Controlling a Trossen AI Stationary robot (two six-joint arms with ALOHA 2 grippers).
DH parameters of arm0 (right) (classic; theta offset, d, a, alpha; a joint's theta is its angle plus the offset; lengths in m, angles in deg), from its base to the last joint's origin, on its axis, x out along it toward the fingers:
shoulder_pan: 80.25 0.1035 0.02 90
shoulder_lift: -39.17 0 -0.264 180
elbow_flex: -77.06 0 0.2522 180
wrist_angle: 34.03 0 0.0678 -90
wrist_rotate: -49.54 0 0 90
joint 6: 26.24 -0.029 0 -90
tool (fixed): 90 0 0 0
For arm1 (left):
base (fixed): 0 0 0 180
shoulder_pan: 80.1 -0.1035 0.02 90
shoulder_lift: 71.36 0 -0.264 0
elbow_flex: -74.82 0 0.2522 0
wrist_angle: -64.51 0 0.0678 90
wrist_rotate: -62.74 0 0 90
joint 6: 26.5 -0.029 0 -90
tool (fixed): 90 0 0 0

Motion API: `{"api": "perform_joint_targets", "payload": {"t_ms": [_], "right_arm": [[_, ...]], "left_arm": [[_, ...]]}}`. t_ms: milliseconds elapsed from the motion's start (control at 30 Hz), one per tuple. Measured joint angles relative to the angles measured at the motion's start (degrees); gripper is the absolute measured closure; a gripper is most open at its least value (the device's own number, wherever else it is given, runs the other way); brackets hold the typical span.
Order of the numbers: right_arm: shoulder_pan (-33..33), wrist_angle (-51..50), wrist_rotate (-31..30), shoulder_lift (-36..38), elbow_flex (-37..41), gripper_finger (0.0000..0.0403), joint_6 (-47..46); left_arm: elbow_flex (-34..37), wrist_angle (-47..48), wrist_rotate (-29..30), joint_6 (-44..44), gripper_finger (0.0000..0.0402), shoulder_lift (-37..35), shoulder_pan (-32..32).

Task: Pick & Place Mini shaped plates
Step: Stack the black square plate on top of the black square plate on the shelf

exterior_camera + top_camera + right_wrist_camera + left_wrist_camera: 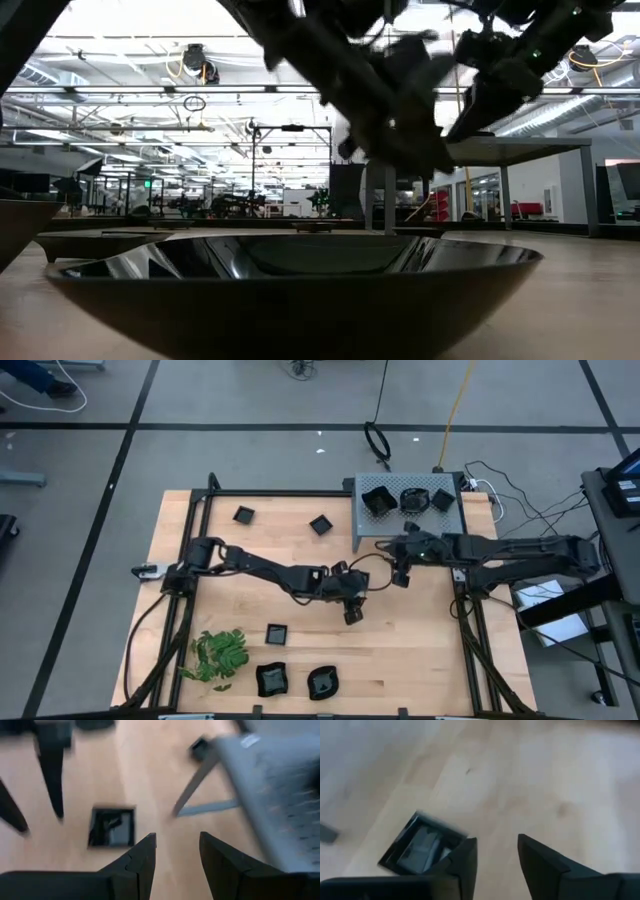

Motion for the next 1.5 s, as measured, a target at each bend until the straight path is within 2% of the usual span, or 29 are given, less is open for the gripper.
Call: {"api": "perform_joint_targets", "payload": {"t_ms": [133,300,500,600,733,833,933,1100,1500], "right_arm": [[1.71,0.29,1.98,-3.59,0.00,0.0264,1.77],[5.35,3.93,2.09,-10.27,-0.02,0.0264,2.09],[8.74,15.22,2.07,-19.30,-0.04,0.0264,-3.57],[9.83,18.67,1.72,-23.39,-0.02,0.0263,-4.20],[10.67,21.33,1.48,-28.20,0.07,0.0263,-5.17],[11.14,21.34,-1.90,-31.12,0.02,0.0263,-5.50],[11.15,22.09,-2.48,-33.12,0.02,0.0263,-5.53],[11.15,22.91,0.55,-34.06,-0.04,0.0263,-6.99],[12.76,25.22,0.73,-32.39,-0.02,0.0264,-9.41]], "left_arm": [[0.00,4.88,-1.16,0.03,0.0248,-4.56,0.05],[0.02,15.97,-1.20,3.05,0.0256,-11.83,0.03],[0.02,27.29,-1.18,9.52,0.0270,-20.40,0.03],[0.02,29.75,-1.16,13.78,0.0274,-24.59,0.03],[0.00,30.15,-1.16,17.70,0.0275,-28.76,0.20],[-0.01,28.92,-1.18,17.94,0.0275,-31.17,0.55],[-0.02,28.43,-0.98,17.86,0.0275,-32.91,0.98],[0.01,28.20,-0.07,18.01,0.0275,-34.13,1.50],[0.00,29.05,-0.02,18.03,0.0275,-34.01,2.06]]}}
